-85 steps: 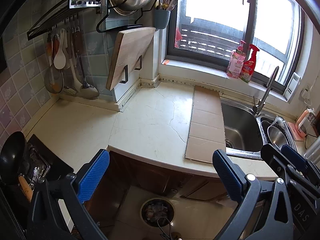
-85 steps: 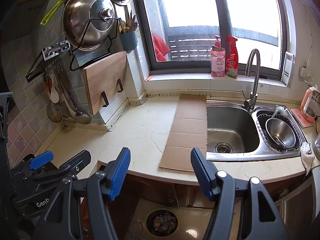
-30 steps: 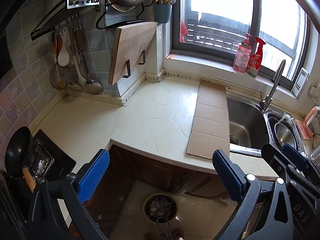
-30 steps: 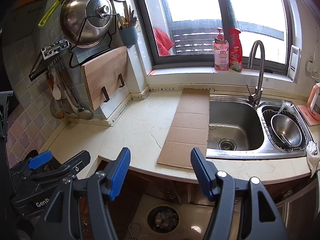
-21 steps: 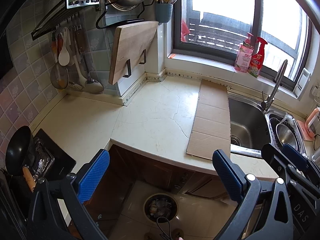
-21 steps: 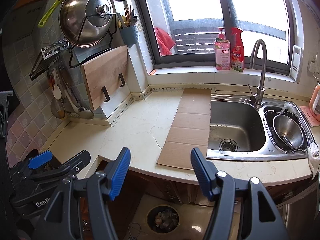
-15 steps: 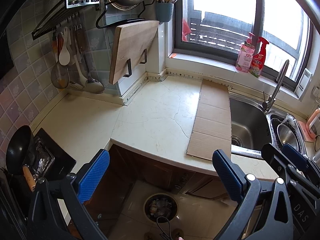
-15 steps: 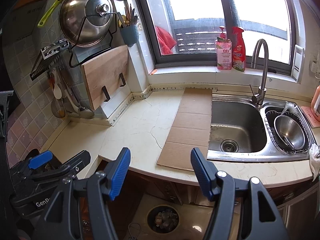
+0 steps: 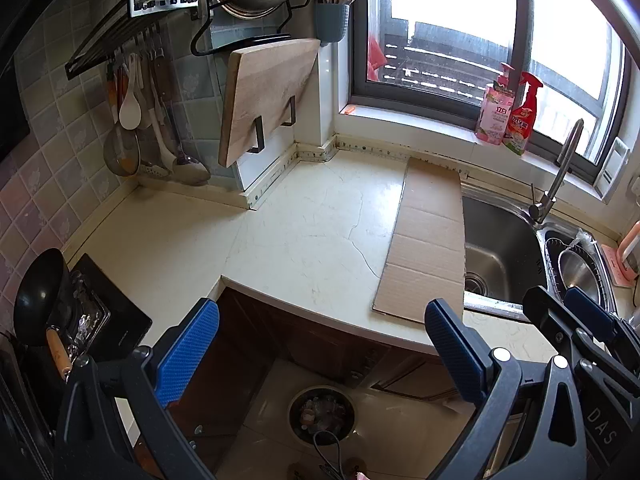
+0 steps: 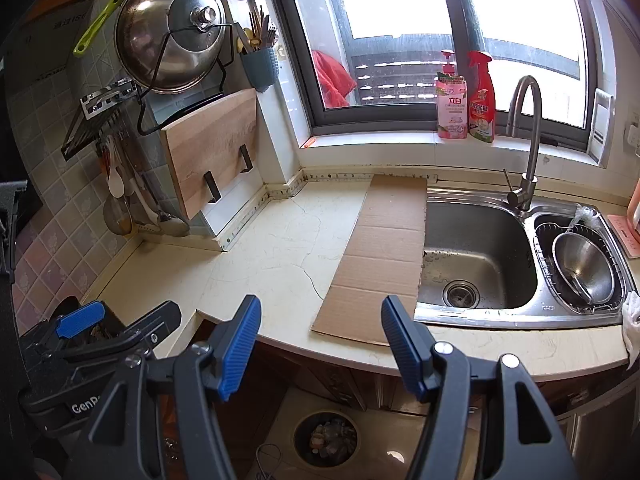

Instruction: Collect trash

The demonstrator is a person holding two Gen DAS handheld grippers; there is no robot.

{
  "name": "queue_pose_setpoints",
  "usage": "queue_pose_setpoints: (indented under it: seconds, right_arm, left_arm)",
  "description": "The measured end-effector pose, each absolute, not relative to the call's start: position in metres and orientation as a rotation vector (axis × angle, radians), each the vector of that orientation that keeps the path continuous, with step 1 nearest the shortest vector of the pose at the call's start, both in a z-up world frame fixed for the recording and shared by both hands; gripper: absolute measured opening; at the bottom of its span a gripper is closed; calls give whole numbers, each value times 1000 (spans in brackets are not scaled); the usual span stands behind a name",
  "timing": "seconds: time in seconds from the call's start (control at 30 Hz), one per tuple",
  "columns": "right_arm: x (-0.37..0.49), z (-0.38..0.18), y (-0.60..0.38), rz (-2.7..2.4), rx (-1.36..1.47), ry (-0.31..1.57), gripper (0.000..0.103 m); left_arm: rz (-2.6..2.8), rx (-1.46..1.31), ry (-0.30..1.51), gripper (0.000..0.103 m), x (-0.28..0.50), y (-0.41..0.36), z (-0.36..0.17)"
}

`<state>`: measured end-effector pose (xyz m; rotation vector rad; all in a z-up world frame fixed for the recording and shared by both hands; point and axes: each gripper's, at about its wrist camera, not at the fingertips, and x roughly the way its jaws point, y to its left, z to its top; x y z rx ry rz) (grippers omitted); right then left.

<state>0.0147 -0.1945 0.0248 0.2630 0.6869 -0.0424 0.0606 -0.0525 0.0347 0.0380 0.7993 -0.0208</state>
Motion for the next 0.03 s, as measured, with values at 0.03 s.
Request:
queue_pose_setpoints:
  seconds: [0.03]
  right_arm:
    - [17, 25, -196, -38, 263, 687, 63]
  left_arm:
    - [-17, 37, 801, 102, 61, -54, 34]
